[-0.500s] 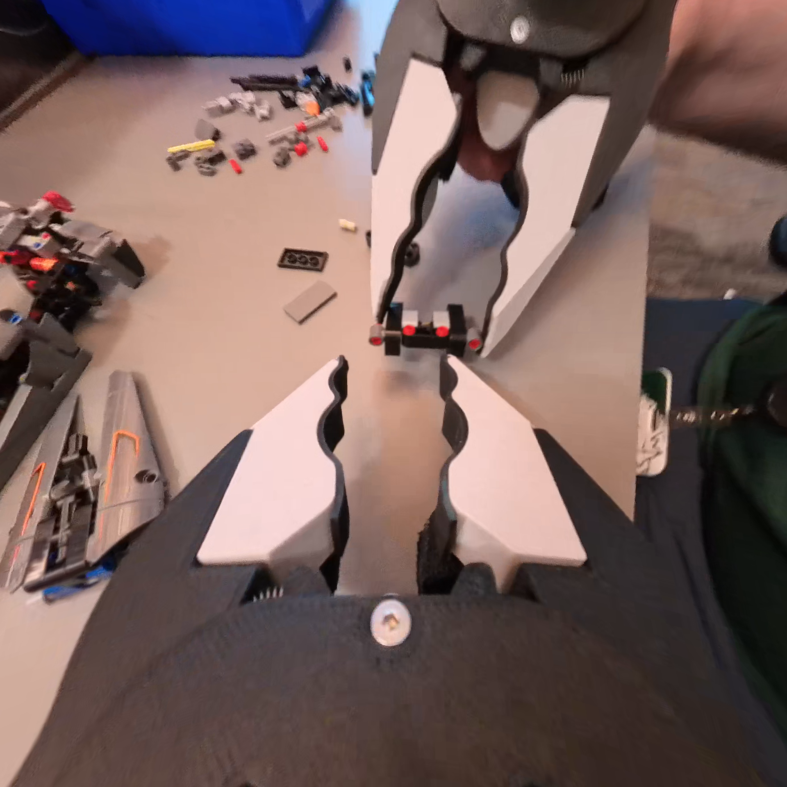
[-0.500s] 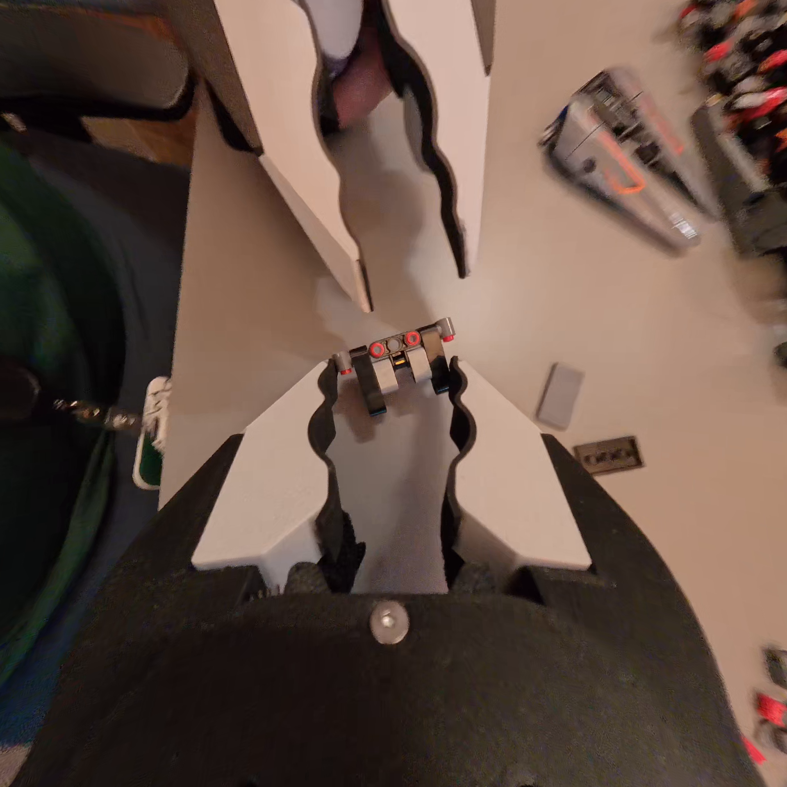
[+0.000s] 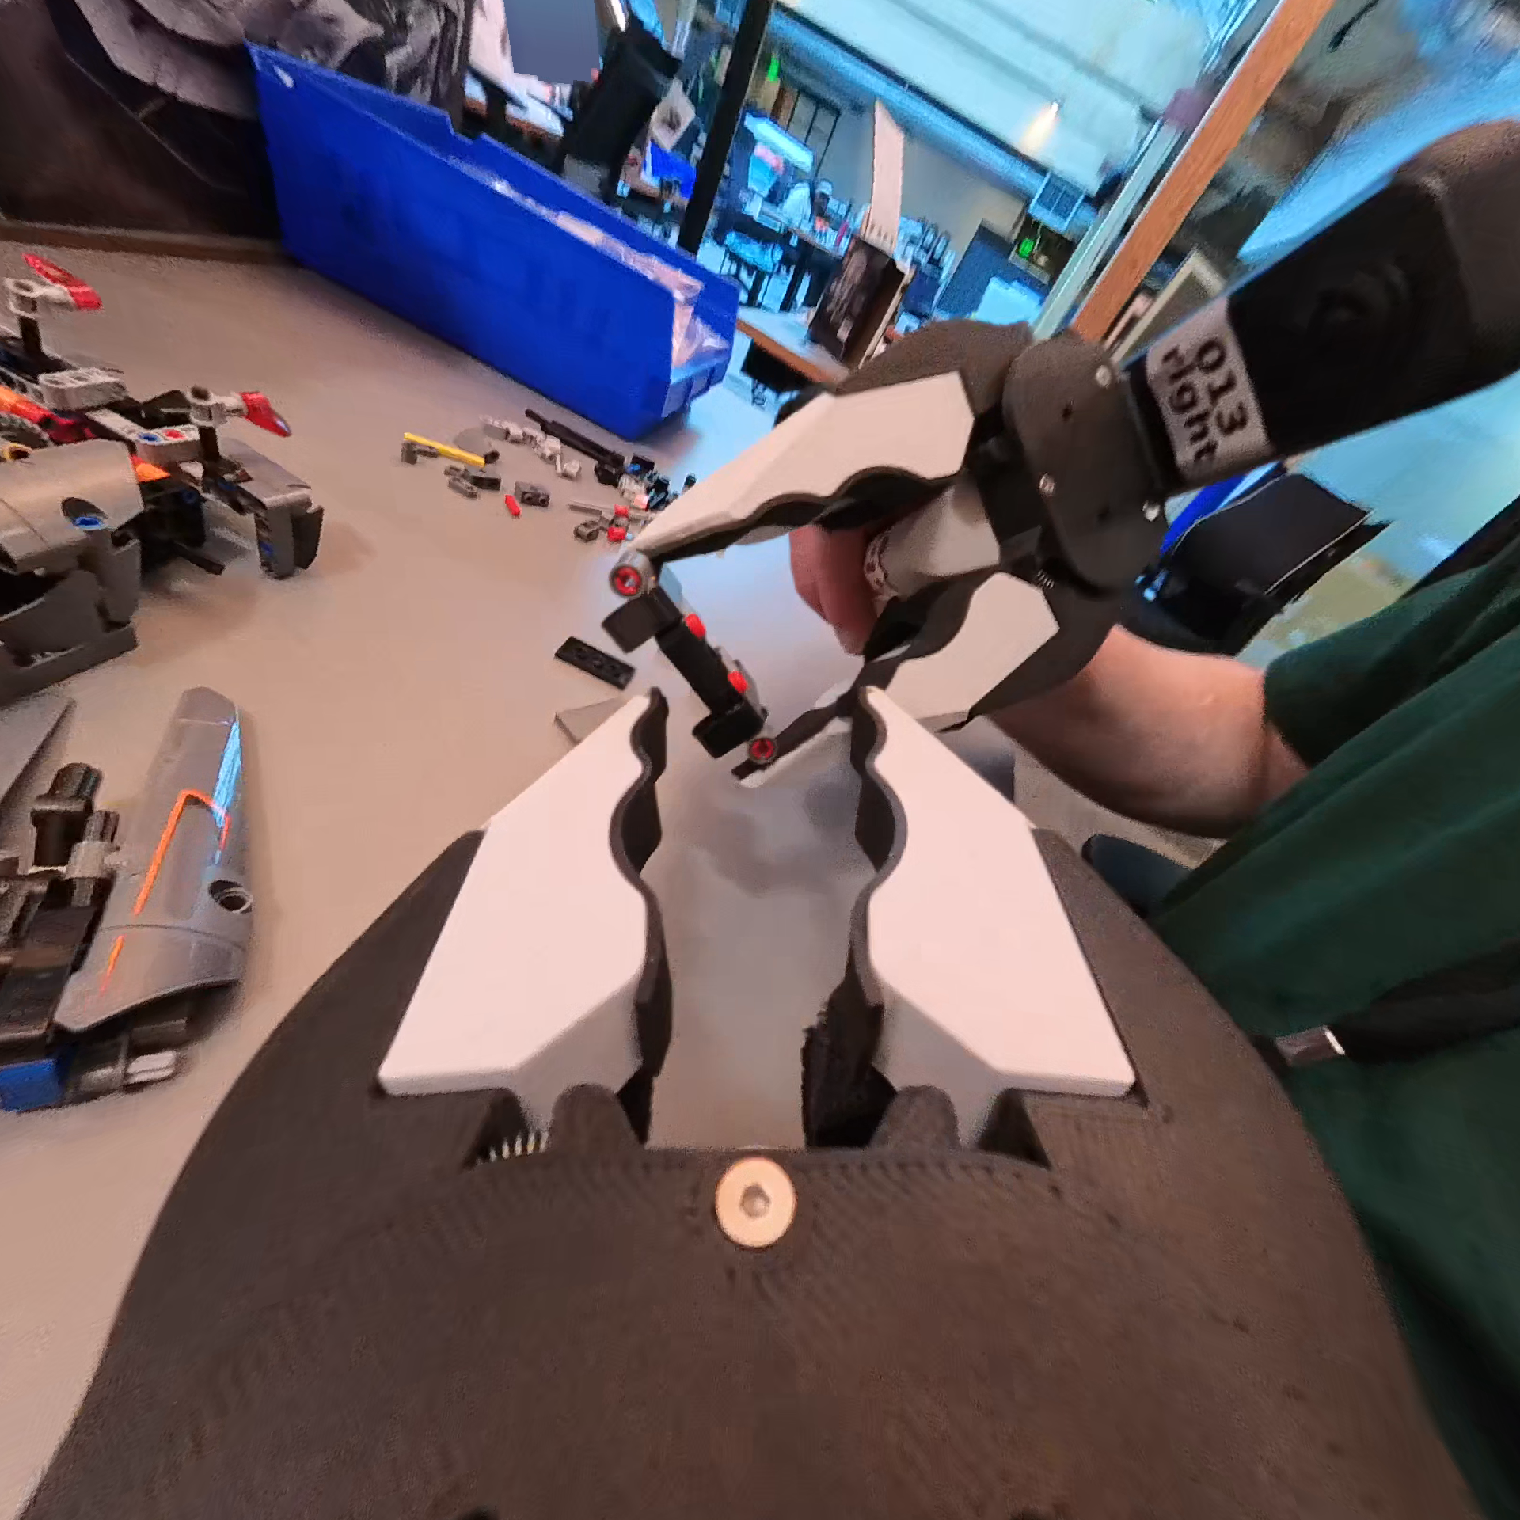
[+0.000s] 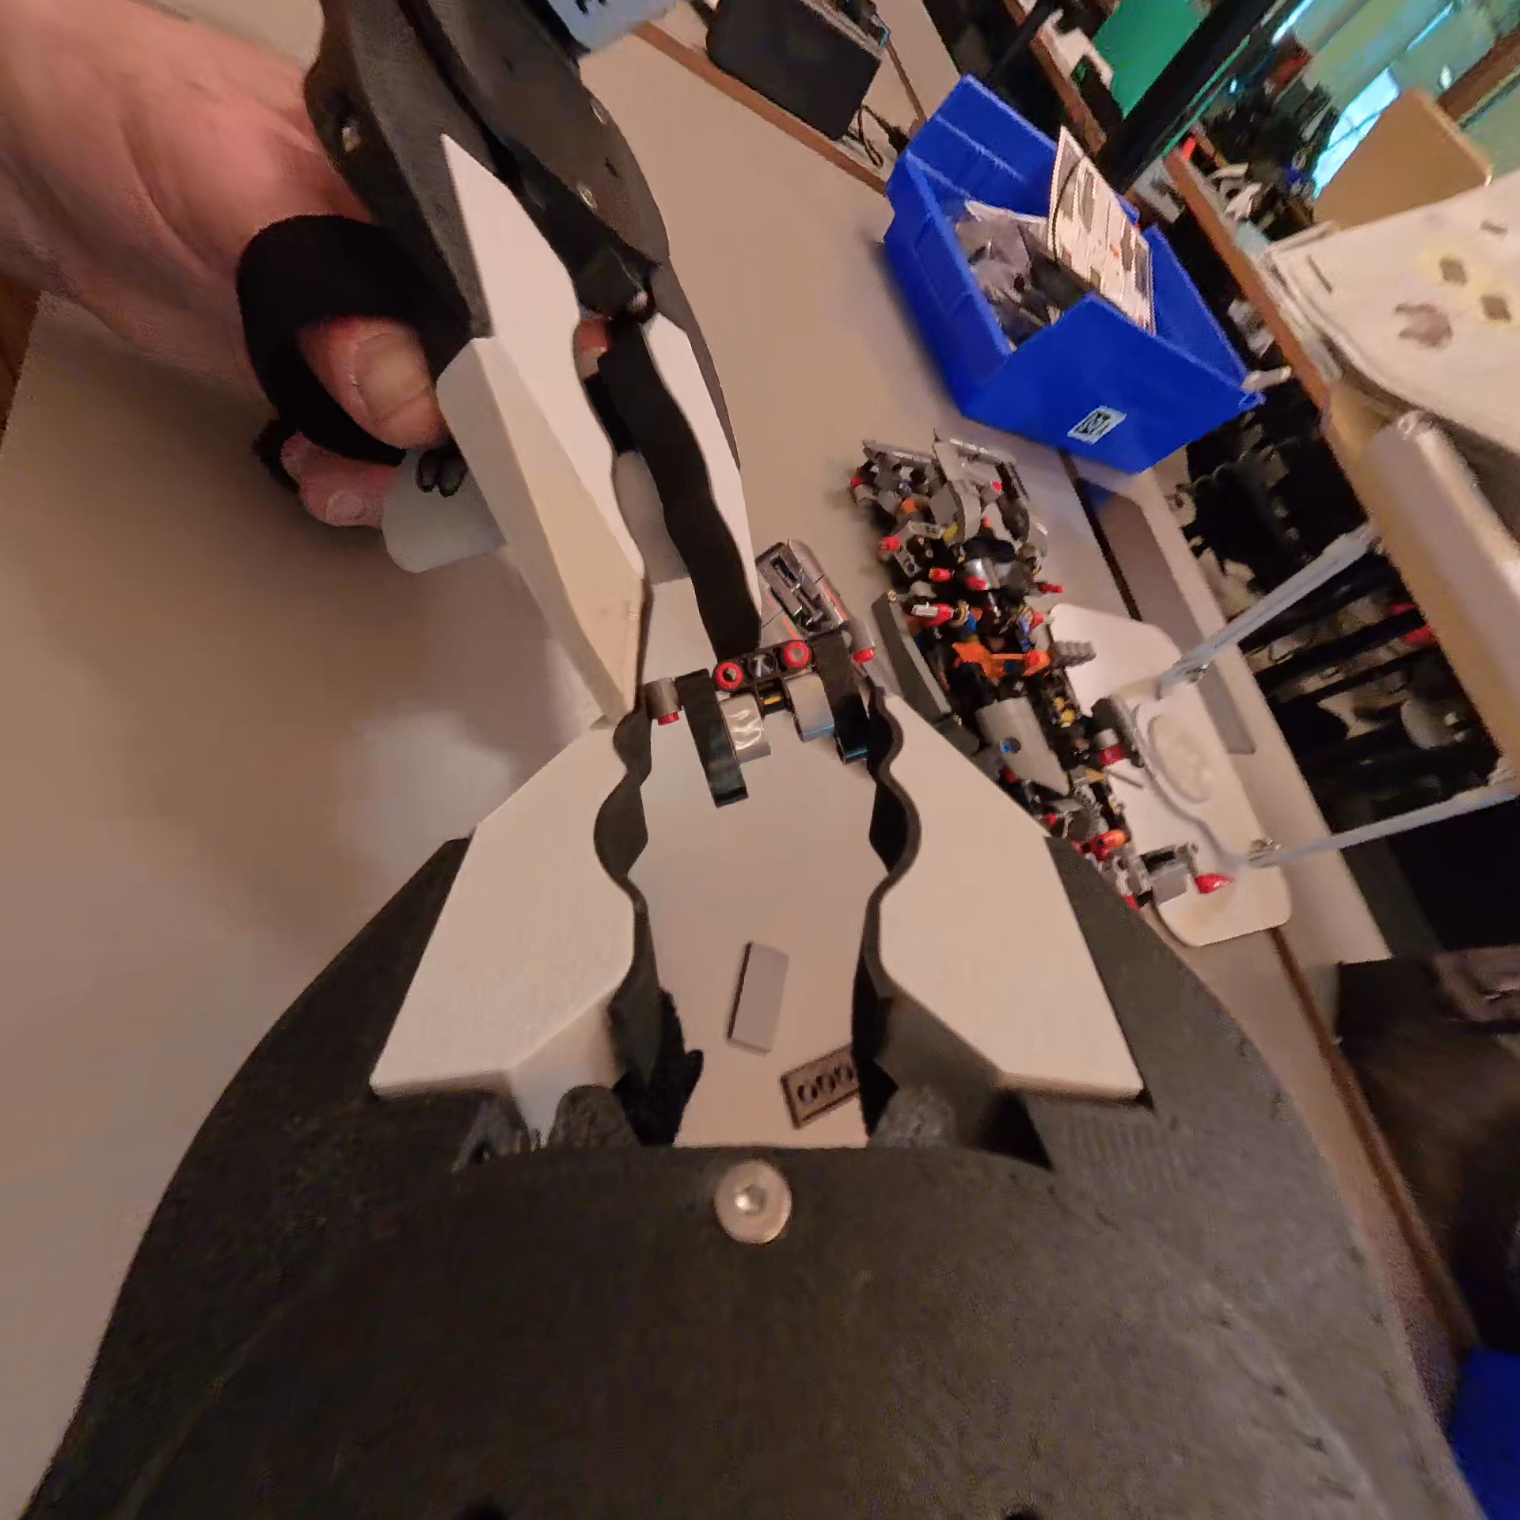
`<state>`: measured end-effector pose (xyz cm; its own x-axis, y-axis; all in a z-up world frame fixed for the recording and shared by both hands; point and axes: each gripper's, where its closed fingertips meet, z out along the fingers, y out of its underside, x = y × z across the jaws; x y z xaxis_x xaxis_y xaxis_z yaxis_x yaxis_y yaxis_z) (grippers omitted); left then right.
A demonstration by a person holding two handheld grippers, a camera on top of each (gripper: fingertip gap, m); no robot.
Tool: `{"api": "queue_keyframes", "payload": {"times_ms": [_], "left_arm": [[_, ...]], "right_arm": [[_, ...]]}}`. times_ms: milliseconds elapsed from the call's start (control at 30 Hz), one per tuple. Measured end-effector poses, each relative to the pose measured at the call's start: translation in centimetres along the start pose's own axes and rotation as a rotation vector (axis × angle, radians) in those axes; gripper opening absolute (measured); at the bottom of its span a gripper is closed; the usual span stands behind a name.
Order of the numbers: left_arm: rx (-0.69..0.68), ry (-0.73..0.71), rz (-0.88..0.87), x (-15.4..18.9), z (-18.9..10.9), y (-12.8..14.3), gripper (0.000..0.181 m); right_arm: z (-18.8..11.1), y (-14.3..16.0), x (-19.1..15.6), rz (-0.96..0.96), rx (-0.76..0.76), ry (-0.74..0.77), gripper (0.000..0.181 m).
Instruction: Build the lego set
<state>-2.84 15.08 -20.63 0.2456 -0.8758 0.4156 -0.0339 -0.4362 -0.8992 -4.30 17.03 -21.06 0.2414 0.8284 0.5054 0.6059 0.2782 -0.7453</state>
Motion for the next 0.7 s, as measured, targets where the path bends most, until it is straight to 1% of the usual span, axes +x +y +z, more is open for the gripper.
{"api": "queue_keyframes", "payload": {"times_ms": [100,200,233,333,433,500,567,633,700], "left_arm": [[0.041,0.023,-0.031,0.0,0.1,-0.5,0.034],[0.045,0.009,-0.026,-0.7,-0.3,-0.8,0.015],[0.044,0.007,-0.022,-0.8,-0.4,-0.9,0.013],[0.013,-0.011,-0.001,-1.2,-0.3,-0.7,0.012],[0.003,-0.012,0.017,-1.6,-0.5,-1.0,0.009],[-0.022,-0.012,0.032,-1.9,-0.5,-1.1,0.008],[-0.069,0.028,0.049,-1.6,-0.3,-0.9,0.008],[-0.123,0.047,0.082,-1.4,-0.1,-0.6,0.008],[-0.195,0.076,0.13,-1.2,0.1,0.0,0.008]], "right_arm": [[0.5,-0.4,-0.5,-0.072,-0.007,0.01,0.052],[0.6,-0.9,-0.4,-0.11,-0.001,0.039,0.051],[0.6,-1.0,-0.4,-0.11,0.002,0.045,0.051],[0.8,-0.8,-0.2,-0.115,-0.008,0.061,0.051],[0.6,-0.9,0.0,-0.059,0.01,0.04,0.051],[0.4,-0.8,0.2,-0.029,0.006,0.023,0.063],[0.2,-0.7,0.4,-0.011,0.003,0.003,0.066],[-0.1,-0.9,0.7,0.049,0.028,-0.029,0.065],[-0.5,-1.0,0.6,0.148,0.047,-0.11,0.052]]}}
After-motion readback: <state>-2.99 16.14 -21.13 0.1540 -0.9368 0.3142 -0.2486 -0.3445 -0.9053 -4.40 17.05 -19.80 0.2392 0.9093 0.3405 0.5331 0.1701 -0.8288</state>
